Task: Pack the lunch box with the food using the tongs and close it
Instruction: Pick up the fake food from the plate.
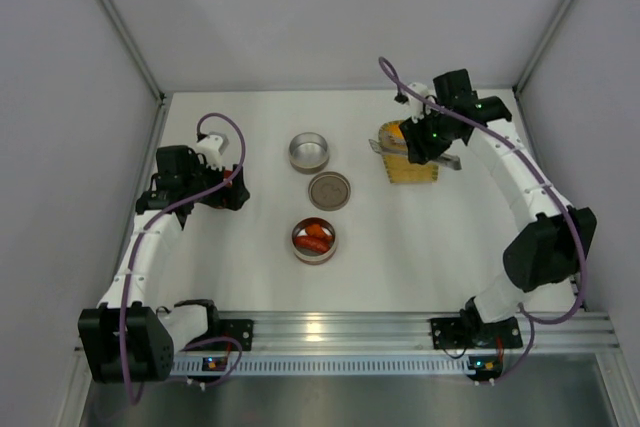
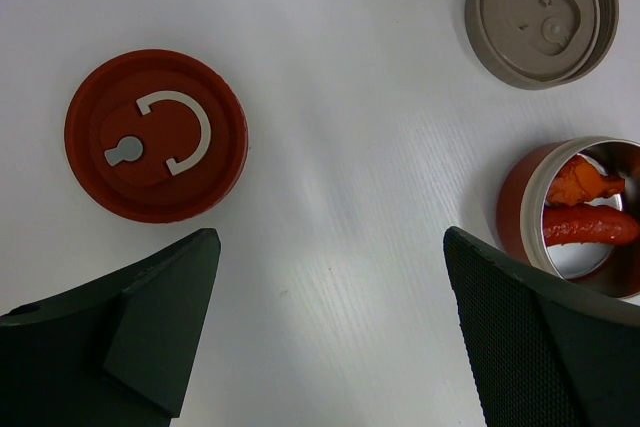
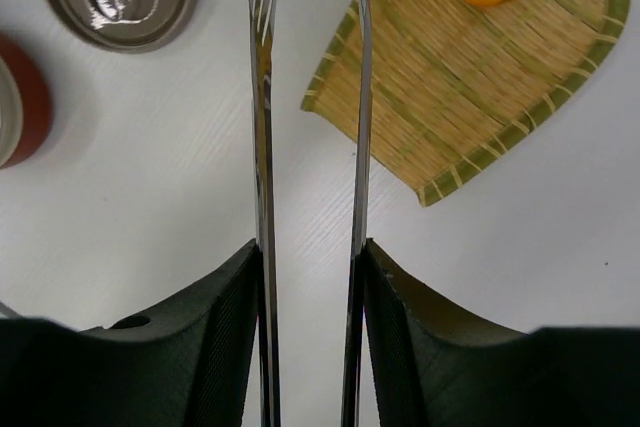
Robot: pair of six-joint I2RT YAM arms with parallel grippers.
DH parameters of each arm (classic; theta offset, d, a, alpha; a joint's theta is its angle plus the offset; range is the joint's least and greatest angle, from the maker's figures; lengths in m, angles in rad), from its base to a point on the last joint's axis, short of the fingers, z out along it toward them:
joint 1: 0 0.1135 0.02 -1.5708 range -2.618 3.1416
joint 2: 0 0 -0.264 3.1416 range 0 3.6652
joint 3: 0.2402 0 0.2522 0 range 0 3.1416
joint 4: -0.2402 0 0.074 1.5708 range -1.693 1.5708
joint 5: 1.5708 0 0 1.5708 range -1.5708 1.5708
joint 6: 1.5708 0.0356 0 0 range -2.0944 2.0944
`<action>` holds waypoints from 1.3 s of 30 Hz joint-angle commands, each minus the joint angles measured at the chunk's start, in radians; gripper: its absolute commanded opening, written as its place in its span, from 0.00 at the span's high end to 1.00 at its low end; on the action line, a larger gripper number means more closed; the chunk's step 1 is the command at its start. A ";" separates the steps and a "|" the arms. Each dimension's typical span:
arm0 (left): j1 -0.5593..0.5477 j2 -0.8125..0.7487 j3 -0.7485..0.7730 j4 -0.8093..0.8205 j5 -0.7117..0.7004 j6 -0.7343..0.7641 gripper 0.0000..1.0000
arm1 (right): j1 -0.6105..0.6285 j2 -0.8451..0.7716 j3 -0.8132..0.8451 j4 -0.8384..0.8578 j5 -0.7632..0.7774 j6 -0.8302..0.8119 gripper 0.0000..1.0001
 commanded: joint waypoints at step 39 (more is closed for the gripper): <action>0.004 0.058 0.048 0.030 0.024 -0.001 0.02 | -0.369 0.367 0.184 0.167 -0.250 0.232 0.62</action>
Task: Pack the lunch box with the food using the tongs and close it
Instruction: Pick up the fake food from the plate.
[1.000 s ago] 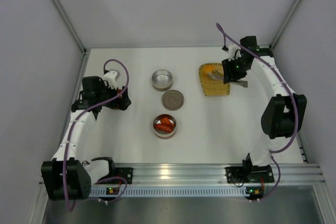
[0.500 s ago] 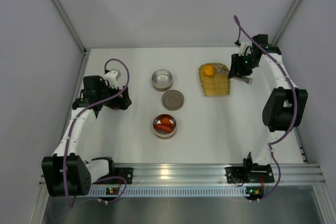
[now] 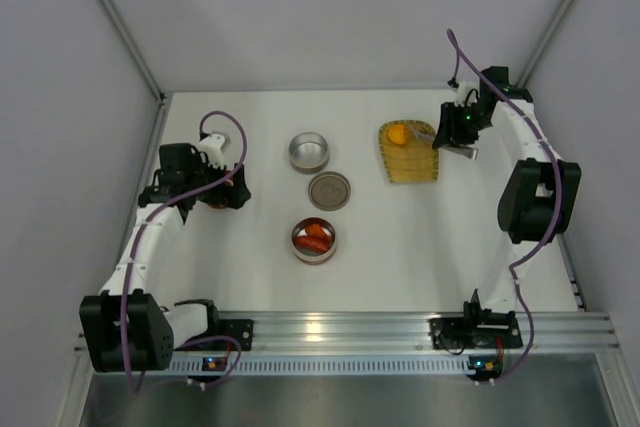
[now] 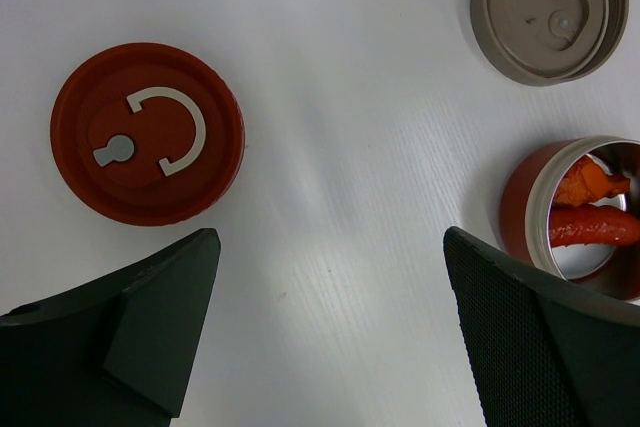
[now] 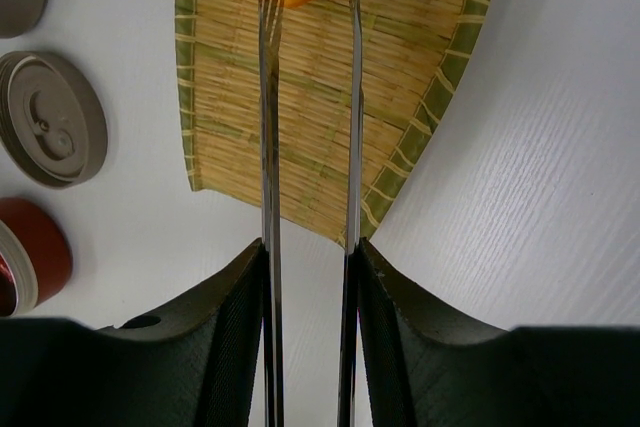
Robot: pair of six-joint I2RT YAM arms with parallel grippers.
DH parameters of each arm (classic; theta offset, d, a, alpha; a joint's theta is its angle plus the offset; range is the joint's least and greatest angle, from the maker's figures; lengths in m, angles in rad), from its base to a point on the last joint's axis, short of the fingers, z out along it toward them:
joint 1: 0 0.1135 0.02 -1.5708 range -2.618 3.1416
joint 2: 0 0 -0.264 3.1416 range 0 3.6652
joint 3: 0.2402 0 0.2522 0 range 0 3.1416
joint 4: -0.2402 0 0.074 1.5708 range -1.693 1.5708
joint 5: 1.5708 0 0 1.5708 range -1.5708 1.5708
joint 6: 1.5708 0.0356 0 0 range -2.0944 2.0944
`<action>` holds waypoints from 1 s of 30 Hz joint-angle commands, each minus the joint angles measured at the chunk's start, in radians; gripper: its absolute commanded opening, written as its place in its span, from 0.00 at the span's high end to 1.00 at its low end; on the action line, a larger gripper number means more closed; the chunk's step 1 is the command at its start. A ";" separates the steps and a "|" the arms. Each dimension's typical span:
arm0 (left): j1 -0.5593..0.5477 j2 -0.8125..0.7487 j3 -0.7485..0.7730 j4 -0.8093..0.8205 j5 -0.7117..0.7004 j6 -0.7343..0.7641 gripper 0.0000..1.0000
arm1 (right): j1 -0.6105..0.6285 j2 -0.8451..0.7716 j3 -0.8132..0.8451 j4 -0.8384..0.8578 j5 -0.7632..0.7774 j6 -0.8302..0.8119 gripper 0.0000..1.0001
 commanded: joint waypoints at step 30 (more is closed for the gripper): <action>0.004 0.021 0.042 0.022 0.029 -0.008 0.02 | -0.128 0.115 0.070 0.071 -0.296 0.057 0.83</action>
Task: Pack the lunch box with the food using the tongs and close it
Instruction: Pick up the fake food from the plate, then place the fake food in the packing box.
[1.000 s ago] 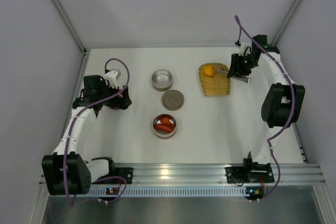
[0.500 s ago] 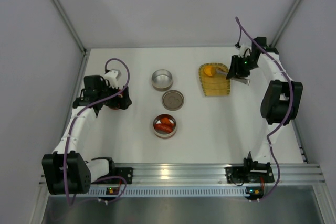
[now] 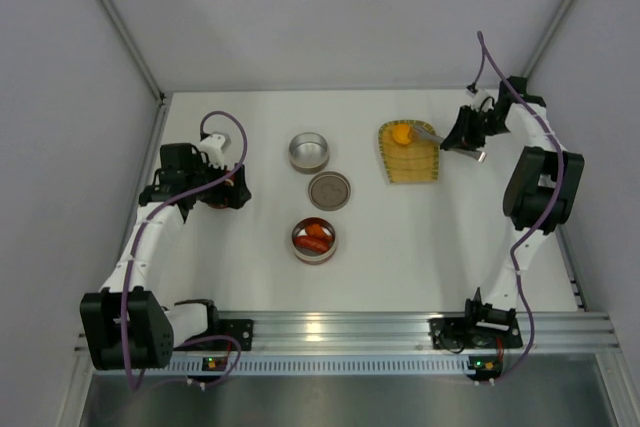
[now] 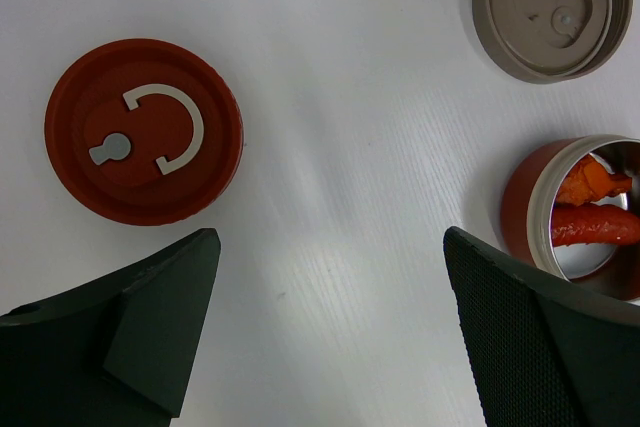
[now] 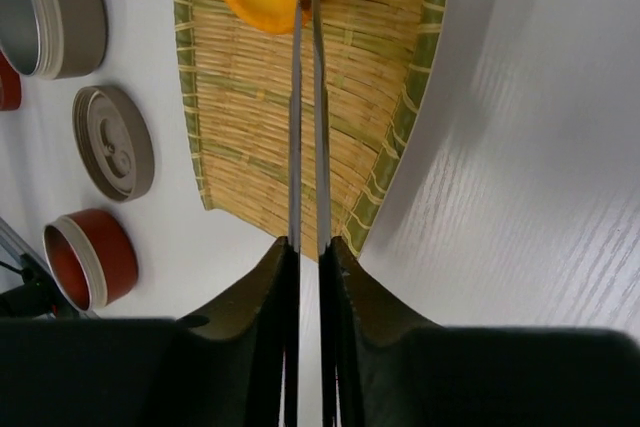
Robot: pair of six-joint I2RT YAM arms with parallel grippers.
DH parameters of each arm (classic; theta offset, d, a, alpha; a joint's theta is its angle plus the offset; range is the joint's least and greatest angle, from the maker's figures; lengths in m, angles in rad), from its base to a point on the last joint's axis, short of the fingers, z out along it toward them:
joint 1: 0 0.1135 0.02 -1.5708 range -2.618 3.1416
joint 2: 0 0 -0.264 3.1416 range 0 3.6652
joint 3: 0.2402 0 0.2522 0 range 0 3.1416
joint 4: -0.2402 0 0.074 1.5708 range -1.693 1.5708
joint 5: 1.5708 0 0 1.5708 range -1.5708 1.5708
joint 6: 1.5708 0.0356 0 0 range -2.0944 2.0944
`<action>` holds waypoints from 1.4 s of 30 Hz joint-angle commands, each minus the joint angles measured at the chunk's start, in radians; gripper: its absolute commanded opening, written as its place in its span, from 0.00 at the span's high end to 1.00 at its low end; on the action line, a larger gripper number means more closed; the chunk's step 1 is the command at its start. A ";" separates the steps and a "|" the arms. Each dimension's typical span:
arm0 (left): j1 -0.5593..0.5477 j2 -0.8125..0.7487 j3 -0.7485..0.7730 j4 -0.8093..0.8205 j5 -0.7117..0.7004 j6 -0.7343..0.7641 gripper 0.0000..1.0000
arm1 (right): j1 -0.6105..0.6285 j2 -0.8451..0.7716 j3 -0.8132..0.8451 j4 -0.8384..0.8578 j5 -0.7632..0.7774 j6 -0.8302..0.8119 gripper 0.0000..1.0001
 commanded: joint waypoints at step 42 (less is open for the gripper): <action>0.005 -0.005 0.030 0.040 0.034 -0.044 0.01 | 0.635 -0.107 0.220 0.024 0.311 -0.003 1.00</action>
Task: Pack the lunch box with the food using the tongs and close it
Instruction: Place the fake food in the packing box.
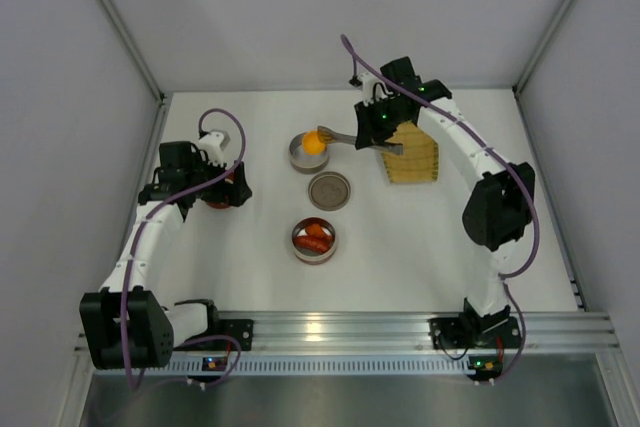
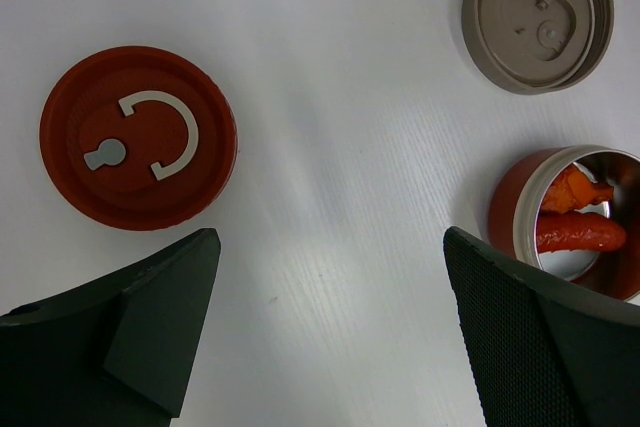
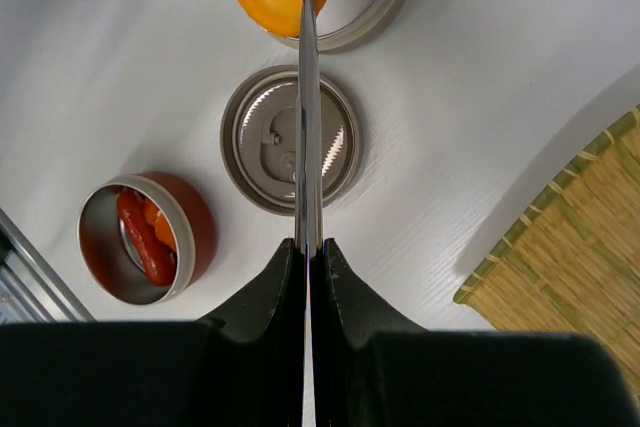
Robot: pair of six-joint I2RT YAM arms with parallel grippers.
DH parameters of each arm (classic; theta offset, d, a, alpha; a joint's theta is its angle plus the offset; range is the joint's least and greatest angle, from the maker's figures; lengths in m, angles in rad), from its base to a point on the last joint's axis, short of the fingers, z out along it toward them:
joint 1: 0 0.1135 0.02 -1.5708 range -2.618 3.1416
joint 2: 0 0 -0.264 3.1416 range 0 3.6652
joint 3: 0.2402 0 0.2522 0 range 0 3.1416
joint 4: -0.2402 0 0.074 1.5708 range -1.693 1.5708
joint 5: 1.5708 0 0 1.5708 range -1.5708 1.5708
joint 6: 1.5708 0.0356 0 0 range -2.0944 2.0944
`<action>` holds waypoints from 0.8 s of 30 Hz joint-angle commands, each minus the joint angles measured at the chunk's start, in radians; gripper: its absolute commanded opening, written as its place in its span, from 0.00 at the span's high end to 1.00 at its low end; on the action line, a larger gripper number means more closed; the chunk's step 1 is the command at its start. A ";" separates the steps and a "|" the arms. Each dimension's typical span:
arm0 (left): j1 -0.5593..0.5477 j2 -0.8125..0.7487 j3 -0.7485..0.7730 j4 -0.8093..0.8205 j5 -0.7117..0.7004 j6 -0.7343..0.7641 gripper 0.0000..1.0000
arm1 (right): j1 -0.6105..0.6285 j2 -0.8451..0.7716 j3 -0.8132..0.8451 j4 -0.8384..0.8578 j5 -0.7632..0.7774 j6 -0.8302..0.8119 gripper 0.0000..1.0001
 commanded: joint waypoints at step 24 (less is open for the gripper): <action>0.004 -0.004 0.002 0.051 0.030 -0.012 0.02 | 0.083 0.198 0.150 0.100 0.078 0.016 0.91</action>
